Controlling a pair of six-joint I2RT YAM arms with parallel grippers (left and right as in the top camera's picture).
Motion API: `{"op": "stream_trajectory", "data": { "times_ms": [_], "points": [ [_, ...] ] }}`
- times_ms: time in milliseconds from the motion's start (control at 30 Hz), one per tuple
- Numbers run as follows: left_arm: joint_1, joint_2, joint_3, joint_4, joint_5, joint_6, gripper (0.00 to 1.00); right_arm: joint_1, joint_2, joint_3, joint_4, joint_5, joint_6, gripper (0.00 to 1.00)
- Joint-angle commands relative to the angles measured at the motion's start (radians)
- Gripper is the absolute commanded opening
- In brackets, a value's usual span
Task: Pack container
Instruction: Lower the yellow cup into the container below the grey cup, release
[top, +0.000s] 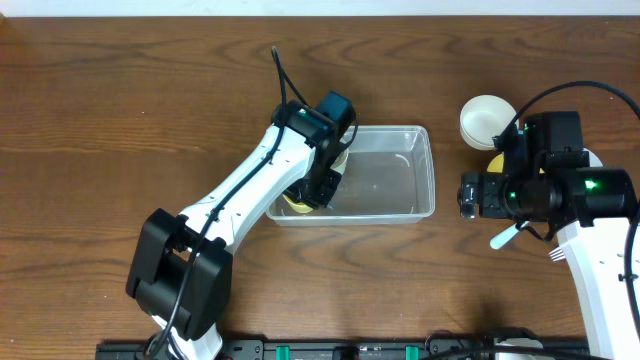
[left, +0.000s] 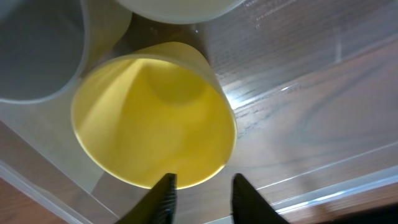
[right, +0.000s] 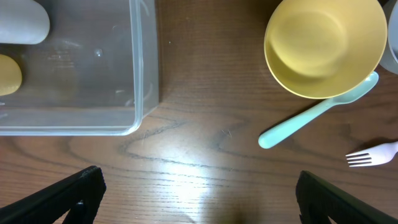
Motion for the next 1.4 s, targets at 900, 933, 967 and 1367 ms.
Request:
{"op": "stream_trajectory", "data": {
  "times_ms": [900, 933, 967, 1367],
  "points": [
    [-0.121, -0.012, 0.042, 0.13, 0.003, 0.132, 0.05, -0.007, 0.002, 0.019, -0.005, 0.003, 0.015, 0.99],
    [-0.118, -0.005, 0.04, 0.133, 0.003, 0.132, 0.06, -0.007, 0.002, 0.019, -0.005, 0.003, 0.015, 0.99],
    [-0.117, 0.003, 0.04, 0.136, 0.003, 0.132, 0.06, -0.007, 0.002, 0.019, -0.005, 0.003, 0.015, 0.99],
    [-0.113, 0.114, 0.037, 0.142, -0.014, 0.133, 0.06, -0.007, 0.002, 0.019, -0.008, 0.003, 0.015, 0.99]
  ]
}}
